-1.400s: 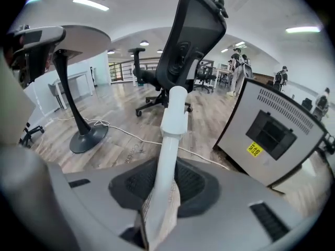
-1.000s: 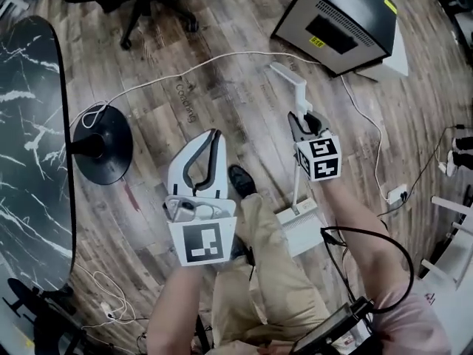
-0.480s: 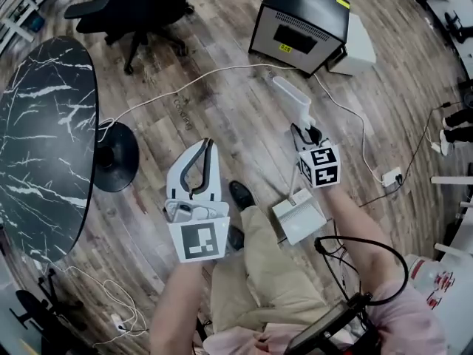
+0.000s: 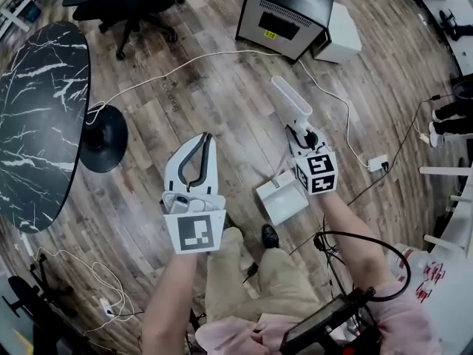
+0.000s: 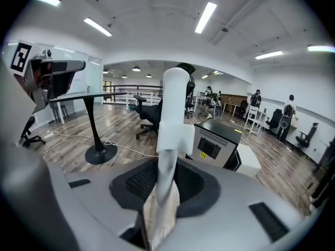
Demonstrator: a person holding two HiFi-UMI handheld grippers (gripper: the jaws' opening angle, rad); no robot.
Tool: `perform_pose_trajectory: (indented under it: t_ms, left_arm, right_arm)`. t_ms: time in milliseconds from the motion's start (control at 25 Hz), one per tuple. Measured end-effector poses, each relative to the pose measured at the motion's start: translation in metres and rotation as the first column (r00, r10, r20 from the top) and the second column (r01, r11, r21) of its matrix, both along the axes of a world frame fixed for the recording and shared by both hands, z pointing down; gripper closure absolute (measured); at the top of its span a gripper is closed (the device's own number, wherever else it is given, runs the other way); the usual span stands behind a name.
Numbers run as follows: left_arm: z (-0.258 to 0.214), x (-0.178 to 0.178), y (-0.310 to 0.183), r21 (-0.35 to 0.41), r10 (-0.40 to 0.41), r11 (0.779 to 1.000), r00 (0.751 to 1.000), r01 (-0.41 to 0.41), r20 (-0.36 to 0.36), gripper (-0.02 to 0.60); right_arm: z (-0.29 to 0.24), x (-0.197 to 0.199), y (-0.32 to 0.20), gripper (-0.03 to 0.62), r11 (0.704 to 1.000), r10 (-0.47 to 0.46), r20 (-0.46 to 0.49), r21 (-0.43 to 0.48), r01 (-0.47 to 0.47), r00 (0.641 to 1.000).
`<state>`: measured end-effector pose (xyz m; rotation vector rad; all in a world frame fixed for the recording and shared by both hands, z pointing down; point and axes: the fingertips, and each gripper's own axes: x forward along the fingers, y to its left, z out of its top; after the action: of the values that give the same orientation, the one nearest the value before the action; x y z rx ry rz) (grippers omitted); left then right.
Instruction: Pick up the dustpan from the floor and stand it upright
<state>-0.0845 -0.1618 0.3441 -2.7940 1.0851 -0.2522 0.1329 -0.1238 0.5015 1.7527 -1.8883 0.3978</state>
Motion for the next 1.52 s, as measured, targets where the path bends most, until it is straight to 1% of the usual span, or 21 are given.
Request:
perform_pose_trajectory:
  t_ms: [200, 440, 560, 800, 1040, 1320, 1520]
  left_arm:
    - [-0.015, 0.023, 0.048, 0.026, 0.013, 1.000, 1.000, -0.013, 0.007, 0.558]
    - [-0.038, 0.046, 0.107, 0.037, -0.010, 0.999, 1.000, 0.011, -0.024, 0.558]
    - [-0.049, 0.055, 0.135, 0.054, -0.012, 0.998, 1.000, 0.013, -0.022, 0.558]
    - [-0.067, 0.067, 0.187, 0.026, -0.041, 0.999, 0.995, 0.043, -0.086, 0.558]
    - [-0.094, 0.078, 0.227, 0.031, -0.045, 0.998, 0.993, 0.048, -0.106, 0.558]
    - [-0.124, 0.086, 0.266, 0.070, -0.030, 0.997, 0.993, 0.038, -0.117, 0.558]
    - [-0.139, 0.088, 0.288, 0.077, -0.034, 0.996, 0.991, 0.045, -0.131, 0.558]
  right_arm:
    - [-0.017, 0.000, 0.047, 0.499, 0.999, -0.028, 0.017, 0.044, 0.027, 0.999]
    - [-0.036, 0.001, 0.111, 0.500, 0.994, -0.081, 0.022, 0.077, 0.079, 0.996]
    - [-0.042, -0.001, 0.143, 0.502, 0.990, -0.102, 0.025, 0.098, 0.099, 0.994]
    - [-0.049, -0.002, 0.203, 0.503, 0.987, -0.118, 0.020, 0.114, 0.115, 0.993]
    - [-0.052, -0.002, 0.255, 0.500, 0.986, -0.128, 0.000, 0.112, 0.127, 0.992]
    - [-0.050, 0.001, 0.295, 0.473, 0.988, -0.111, 0.006, 0.106, 0.110, 0.994]
    - [-0.050, 0.006, 0.311, 0.417, 0.992, -0.075, 0.049, 0.102, 0.070, 0.996]
